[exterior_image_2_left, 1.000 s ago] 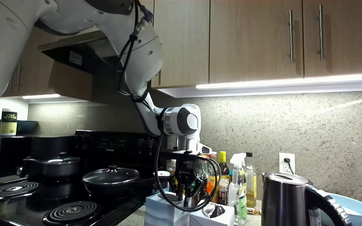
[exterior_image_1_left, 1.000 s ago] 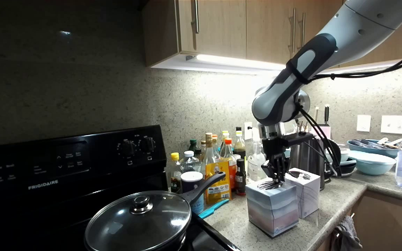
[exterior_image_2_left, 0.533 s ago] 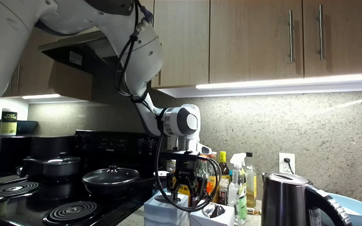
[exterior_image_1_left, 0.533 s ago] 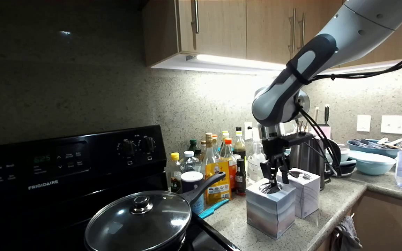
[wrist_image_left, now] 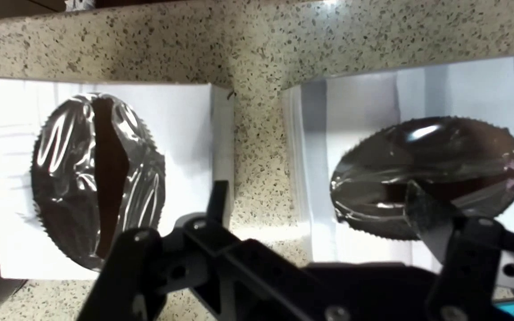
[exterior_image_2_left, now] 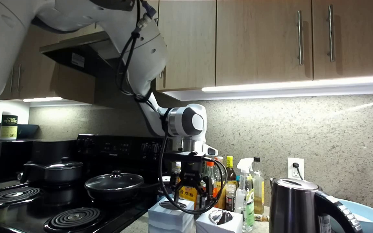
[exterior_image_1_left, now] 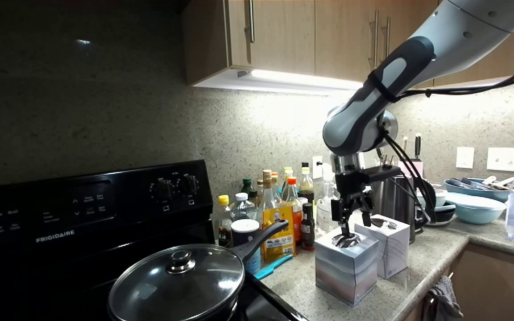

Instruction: Pick up the top box and put it on the countertop.

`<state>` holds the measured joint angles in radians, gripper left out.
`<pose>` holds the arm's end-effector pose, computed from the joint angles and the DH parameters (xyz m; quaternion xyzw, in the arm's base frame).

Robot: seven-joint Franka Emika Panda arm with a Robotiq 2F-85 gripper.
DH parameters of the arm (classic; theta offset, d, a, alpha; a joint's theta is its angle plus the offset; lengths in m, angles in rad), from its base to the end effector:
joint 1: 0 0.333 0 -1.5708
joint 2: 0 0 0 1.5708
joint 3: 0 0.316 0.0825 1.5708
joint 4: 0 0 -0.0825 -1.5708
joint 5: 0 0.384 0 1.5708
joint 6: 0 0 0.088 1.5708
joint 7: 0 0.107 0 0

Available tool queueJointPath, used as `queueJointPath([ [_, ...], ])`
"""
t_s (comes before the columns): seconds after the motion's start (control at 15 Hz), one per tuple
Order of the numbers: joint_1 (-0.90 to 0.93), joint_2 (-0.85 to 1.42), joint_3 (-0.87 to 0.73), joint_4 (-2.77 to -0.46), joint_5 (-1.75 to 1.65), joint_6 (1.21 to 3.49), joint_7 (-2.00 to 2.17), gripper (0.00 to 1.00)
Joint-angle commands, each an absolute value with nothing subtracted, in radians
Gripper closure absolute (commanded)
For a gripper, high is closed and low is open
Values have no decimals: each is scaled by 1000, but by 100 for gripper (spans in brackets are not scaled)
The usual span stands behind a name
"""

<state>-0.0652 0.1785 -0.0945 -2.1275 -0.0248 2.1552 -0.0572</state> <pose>0.5413 -0.0877 0.3144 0.9961 -0.0434 -0.0765 0.0100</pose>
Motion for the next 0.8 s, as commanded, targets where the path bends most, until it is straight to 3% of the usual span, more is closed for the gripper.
queueJointPath([
  [0.0, -73, 30, -82, -2206, 33, 2131, -47, 0],
  [0.4, -69, -164, -87, -2289, 98, 2133, -18, 0],
  [0.47, -69, -80, -89, -2222, 76, 2123, -45, 0],
  [0.73, -68, -148, -89, -2264, 77, 2123, -32, 0],
])
